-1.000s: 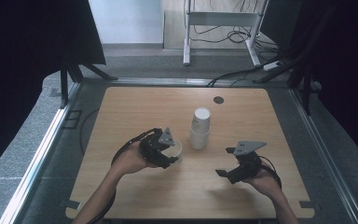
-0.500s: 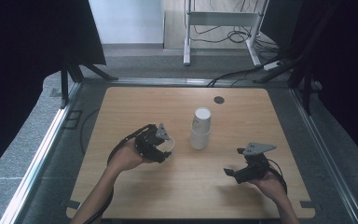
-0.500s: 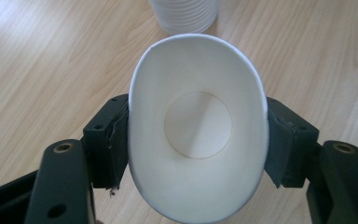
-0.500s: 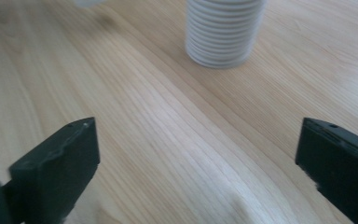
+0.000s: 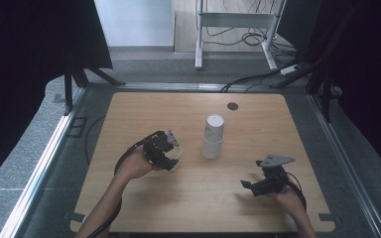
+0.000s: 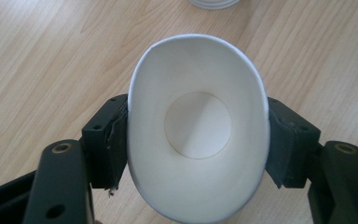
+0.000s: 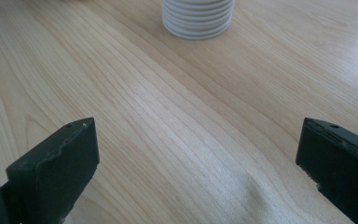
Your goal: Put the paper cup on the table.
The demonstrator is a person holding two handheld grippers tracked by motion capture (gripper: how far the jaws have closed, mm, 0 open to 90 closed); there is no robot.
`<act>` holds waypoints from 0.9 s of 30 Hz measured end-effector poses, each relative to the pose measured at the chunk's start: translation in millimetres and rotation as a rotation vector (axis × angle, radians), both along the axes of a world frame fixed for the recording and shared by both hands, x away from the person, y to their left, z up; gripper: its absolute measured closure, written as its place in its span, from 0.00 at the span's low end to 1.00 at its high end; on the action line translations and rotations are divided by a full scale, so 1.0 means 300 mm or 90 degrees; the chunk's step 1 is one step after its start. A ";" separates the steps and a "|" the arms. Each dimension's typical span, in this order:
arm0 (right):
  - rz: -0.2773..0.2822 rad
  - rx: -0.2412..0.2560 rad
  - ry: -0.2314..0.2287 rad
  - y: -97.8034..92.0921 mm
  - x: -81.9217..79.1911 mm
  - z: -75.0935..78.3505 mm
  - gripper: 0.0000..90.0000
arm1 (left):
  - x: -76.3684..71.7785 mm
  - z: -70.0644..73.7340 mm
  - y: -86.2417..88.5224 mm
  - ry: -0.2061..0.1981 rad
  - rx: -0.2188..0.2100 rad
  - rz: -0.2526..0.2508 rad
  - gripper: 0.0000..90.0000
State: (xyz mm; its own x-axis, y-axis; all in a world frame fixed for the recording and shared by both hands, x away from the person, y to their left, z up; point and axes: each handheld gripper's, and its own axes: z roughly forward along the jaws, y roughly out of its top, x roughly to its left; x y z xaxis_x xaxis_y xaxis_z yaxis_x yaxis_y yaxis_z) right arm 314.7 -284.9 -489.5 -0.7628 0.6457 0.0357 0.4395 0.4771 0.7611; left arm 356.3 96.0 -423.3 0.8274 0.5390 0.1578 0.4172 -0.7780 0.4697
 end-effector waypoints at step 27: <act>0.008 -0.025 0.016 0.009 -0.002 -0.041 0.00 | 0.036 -0.055 -0.017 0.017 -0.010 0.033 0.24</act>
